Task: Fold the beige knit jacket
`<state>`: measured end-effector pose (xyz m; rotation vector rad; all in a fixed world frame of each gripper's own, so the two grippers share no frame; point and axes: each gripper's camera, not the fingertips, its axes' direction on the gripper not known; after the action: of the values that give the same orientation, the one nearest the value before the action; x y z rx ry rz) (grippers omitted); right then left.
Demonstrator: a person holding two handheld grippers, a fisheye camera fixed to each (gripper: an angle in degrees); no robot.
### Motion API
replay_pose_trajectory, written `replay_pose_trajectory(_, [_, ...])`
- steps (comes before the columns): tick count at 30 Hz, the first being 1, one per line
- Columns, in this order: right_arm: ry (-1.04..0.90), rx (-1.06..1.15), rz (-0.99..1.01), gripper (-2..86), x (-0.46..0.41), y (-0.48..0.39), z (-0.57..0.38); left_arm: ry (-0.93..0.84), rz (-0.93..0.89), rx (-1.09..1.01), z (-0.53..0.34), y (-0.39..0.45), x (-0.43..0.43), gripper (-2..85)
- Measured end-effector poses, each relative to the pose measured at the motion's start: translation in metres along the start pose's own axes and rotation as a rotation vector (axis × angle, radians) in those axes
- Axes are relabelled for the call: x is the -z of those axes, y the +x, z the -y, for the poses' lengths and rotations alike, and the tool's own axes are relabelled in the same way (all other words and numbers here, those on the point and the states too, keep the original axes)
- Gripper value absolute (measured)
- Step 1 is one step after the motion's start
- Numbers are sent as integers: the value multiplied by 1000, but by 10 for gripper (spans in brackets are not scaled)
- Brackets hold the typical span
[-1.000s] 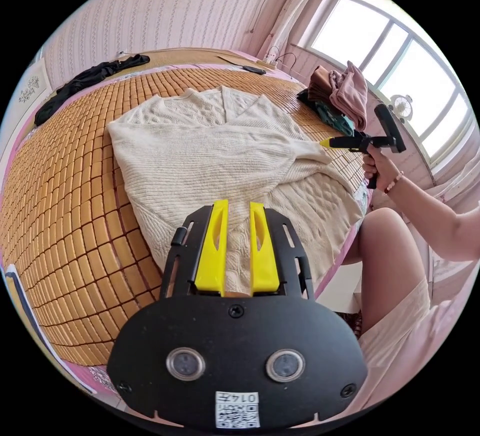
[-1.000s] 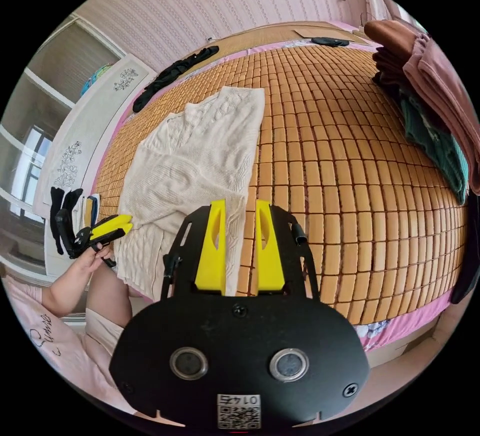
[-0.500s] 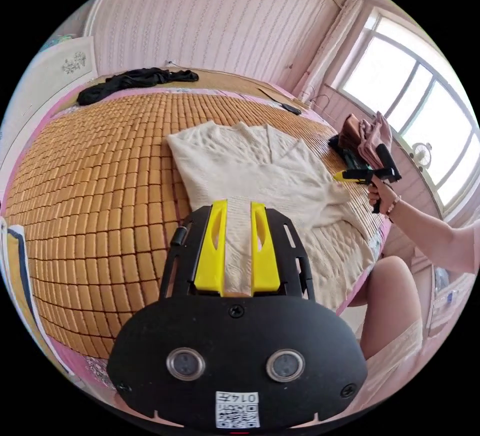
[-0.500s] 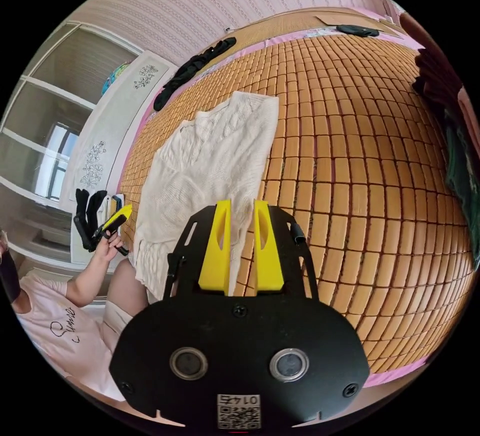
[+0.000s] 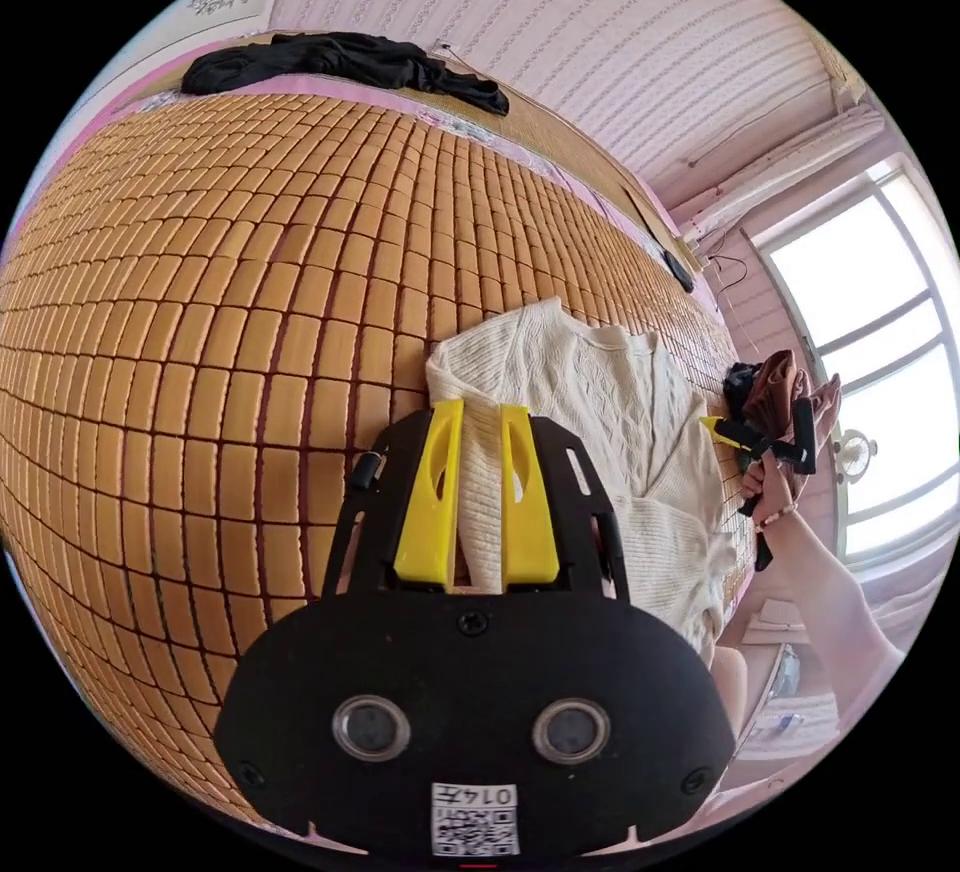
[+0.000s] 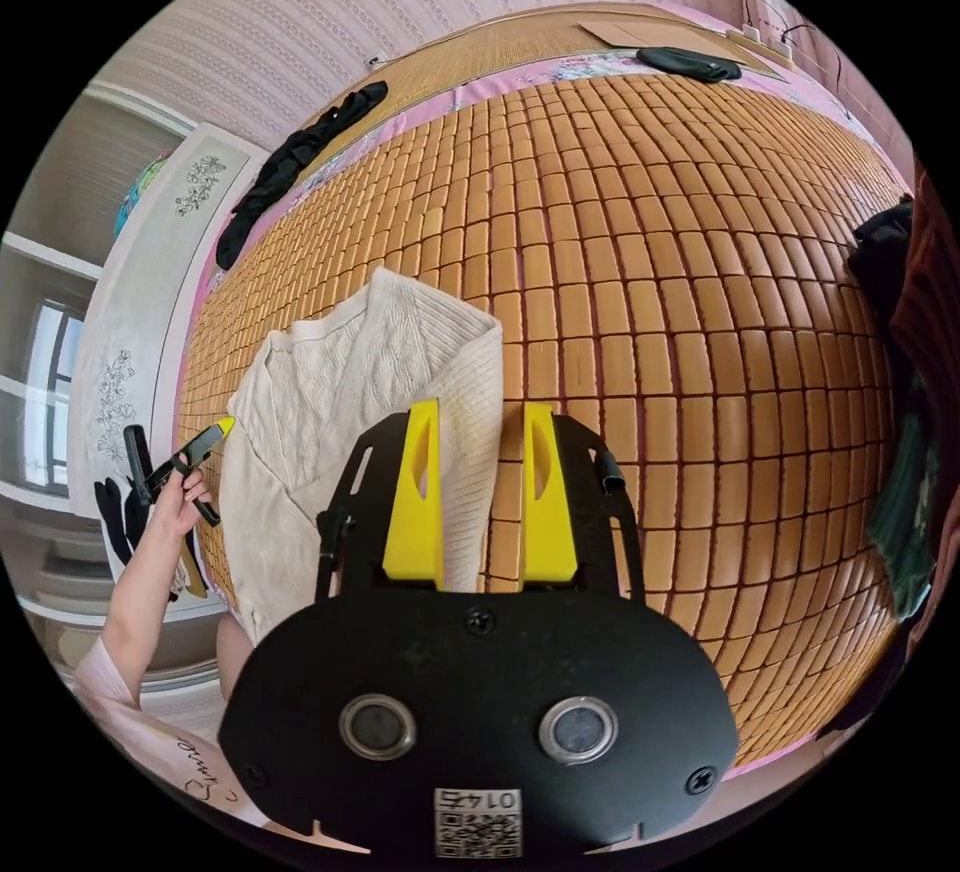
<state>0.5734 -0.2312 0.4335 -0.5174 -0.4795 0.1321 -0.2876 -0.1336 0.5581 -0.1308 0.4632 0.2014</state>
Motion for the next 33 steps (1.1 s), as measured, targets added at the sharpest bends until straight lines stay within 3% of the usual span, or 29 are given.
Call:
replay_pose_trajectory(3, [3,85,-30,103,1,-2,-5,20,46,-50,-4,4,1,25])
replay_pose_trajectory(9, [16,51,-51,63,8,9,-13,32,70,-85,-8,0,14,-8])
replay_pose_trajectory(11, [-5,110,89,24,13,14,-16,36,51,-77,-8,-4,20,-9])
replay_pose_trajectory(14, [-9,124,120,16,22,22,-19,47,30,-75,-6,-11,30,-10])
replay_pose_trajectory(20, [209,361,369,9,77,16,-59,186,-190,-140,-12,-13,89,-10])
replay_pose_trajectory(24, [201,555,425,7,107,19,-137,217,-286,-301,-91,-19,165,-10])
replay_pose_trajectory(27, [11,476,337,6,92,45,-204,126,-206,-179,-169,-48,185,-10])
replay_pose_trajectory(29, [-122,286,323,6,69,79,-248,92,-172,-68,-214,-70,191,-9])
replay_pose_trajectory(33, [-58,104,413,8,67,100,-297,88,-229,166,-280,-92,209,-6])
